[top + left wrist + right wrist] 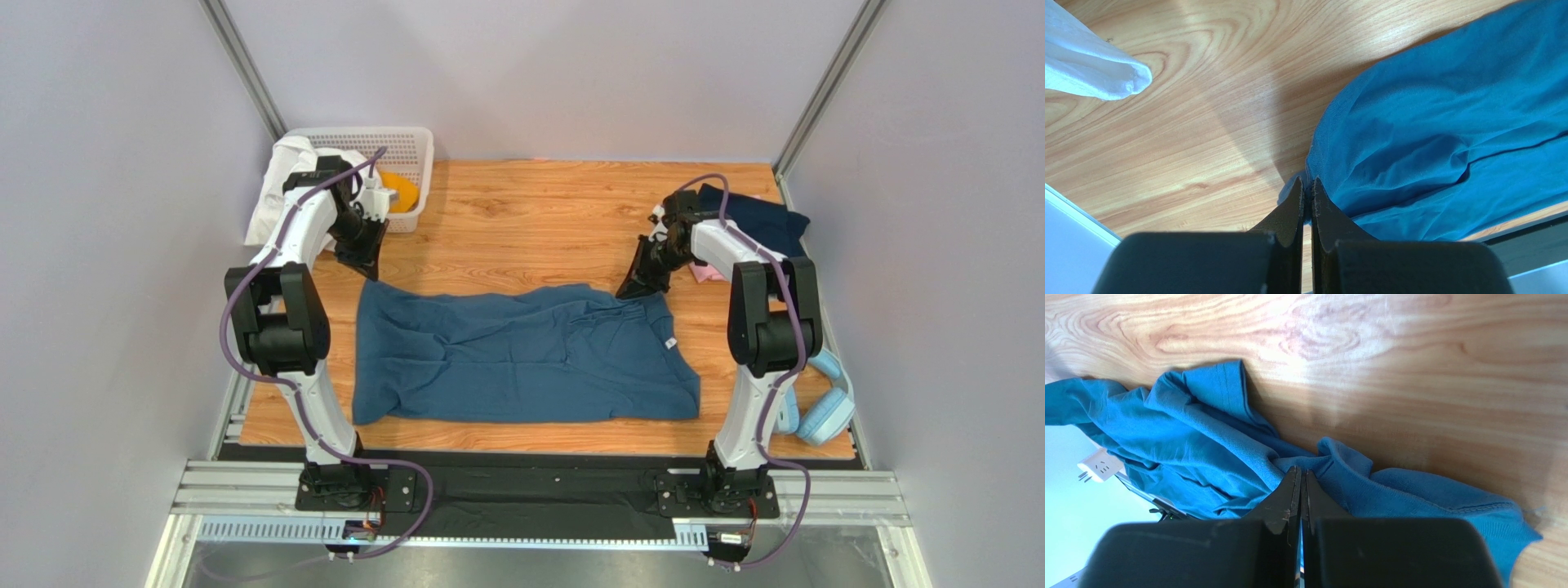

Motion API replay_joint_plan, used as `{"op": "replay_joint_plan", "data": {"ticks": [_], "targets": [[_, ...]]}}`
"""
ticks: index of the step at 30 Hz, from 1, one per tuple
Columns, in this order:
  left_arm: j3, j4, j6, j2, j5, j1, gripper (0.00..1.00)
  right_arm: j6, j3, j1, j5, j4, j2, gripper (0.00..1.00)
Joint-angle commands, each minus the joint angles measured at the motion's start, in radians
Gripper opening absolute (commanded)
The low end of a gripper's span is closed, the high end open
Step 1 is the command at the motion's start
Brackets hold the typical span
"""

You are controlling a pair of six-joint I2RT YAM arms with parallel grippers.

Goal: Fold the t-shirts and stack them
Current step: Grap the side of the flattened tshirt furthest away from the robot with both arms

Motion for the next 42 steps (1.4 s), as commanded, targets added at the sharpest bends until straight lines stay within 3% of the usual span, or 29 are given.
{"op": "replay_joint_plan", "data": {"ticks": [1,8,15,20,24,26,28,30,37,42], "targets": [[0.006,0.006,0.016,-0.048,0.019,0.001,0.00,0.020,0.002,-0.002,-0.013,-0.018,-0.120,0.00],[0.044,0.006,0.004,-0.047,0.010,-0.001,0.00,0.047,0.112,-0.037,0.041,-0.032,-0.197,0.00],[0.145,0.001,-0.008,-0.025,-0.019,0.002,0.00,0.075,0.179,-0.087,0.056,-0.036,-0.168,0.00],[0.315,-0.061,-0.031,0.060,-0.001,0.001,0.00,0.098,0.182,-0.097,0.053,-0.035,-0.122,0.00],[0.334,-0.062,-0.018,0.076,-0.023,0.002,0.00,0.095,0.142,-0.091,0.036,-0.026,-0.128,0.00],[0.309,-0.056,-0.001,0.070,-0.043,0.001,0.00,0.081,0.119,-0.071,0.046,-0.026,-0.139,0.09],[0.286,-0.057,0.007,0.064,-0.021,0.002,0.00,0.076,0.110,-0.061,0.036,-0.027,-0.134,0.27],[0.237,-0.045,0.013,0.050,-0.011,0.001,0.00,0.081,0.091,-0.057,0.038,-0.015,-0.120,0.34],[0.179,-0.022,0.039,0.025,-0.025,0.002,0.00,0.052,0.171,-0.054,-0.025,-0.024,0.027,0.43],[0.265,-0.051,0.039,0.053,-0.040,0.001,0.00,0.046,0.226,-0.017,-0.036,-0.029,0.098,0.40]]}}
